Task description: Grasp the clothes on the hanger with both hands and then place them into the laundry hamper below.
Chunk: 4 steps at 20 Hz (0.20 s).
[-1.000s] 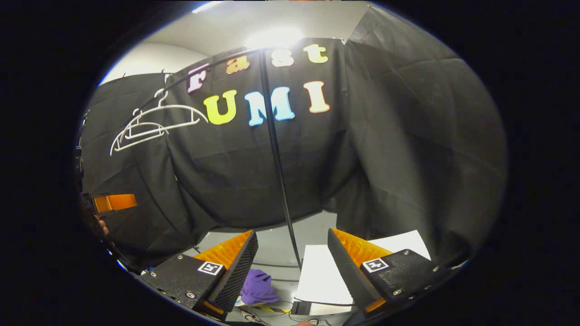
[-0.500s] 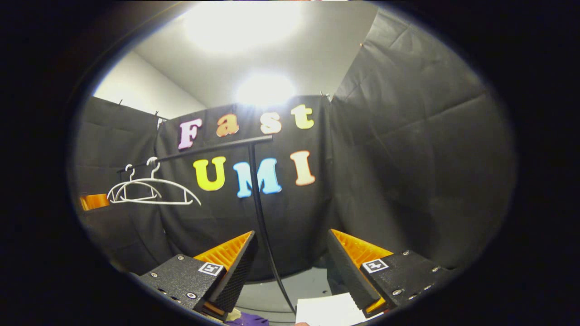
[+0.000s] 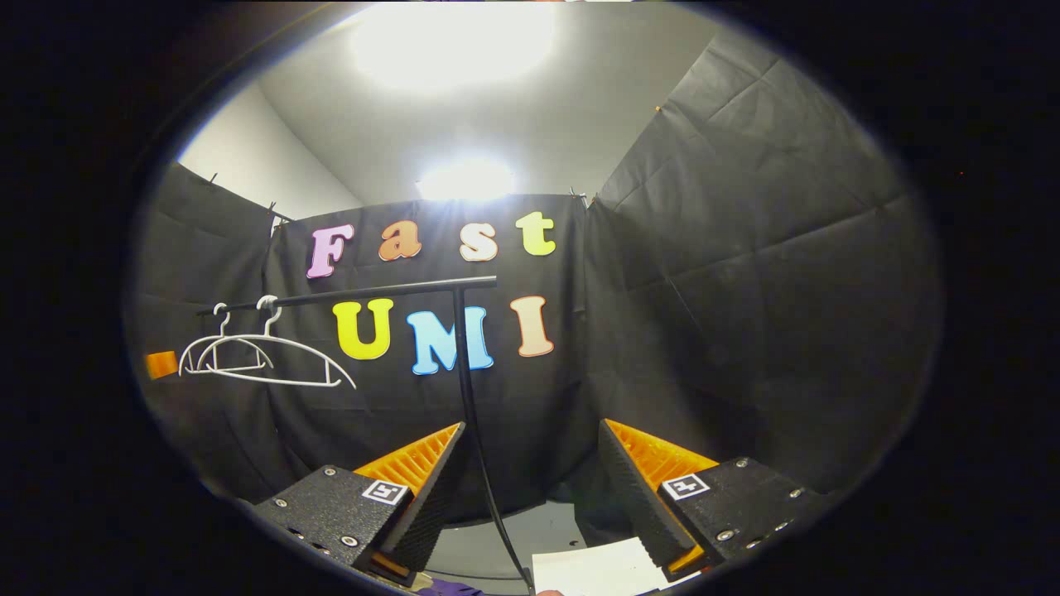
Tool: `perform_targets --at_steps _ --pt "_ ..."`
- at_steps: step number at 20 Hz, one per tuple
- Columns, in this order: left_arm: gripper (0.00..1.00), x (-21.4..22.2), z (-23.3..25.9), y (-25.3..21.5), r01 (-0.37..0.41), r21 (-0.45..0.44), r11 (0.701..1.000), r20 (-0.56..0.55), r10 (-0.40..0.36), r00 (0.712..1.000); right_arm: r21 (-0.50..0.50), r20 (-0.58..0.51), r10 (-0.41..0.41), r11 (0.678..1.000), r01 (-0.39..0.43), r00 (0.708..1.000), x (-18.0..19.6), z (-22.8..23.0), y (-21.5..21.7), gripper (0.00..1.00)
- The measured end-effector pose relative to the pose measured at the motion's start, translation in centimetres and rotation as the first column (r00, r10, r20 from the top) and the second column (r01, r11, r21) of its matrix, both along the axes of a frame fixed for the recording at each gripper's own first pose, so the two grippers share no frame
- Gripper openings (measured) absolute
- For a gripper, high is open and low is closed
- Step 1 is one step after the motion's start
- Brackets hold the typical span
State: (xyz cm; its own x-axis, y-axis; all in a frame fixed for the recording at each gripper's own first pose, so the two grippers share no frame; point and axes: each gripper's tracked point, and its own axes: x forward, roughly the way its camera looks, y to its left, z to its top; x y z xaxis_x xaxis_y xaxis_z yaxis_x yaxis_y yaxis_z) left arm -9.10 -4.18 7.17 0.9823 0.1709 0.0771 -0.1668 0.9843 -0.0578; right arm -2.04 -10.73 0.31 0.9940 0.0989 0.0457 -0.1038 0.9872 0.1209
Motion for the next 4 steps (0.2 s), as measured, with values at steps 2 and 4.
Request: perform_targets --at_steps 2,4 --pt "0.99 -0.4 -0.7 1.1 0.003 0.014 1.0 0.001 -0.003 1.0 -0.005 -0.001 -0.013 1.0 0.013 1.0 -0.6 -0.1 0.3 0.95" --pt "0.99 -0.4 -1.6 2.0 0.004 0.016 1.0 -0.012 -0.004 1.0 -0.002 -0.005 -0.011 1.0 0.011 1.0 -1.1 0.0 1.0 0.95"
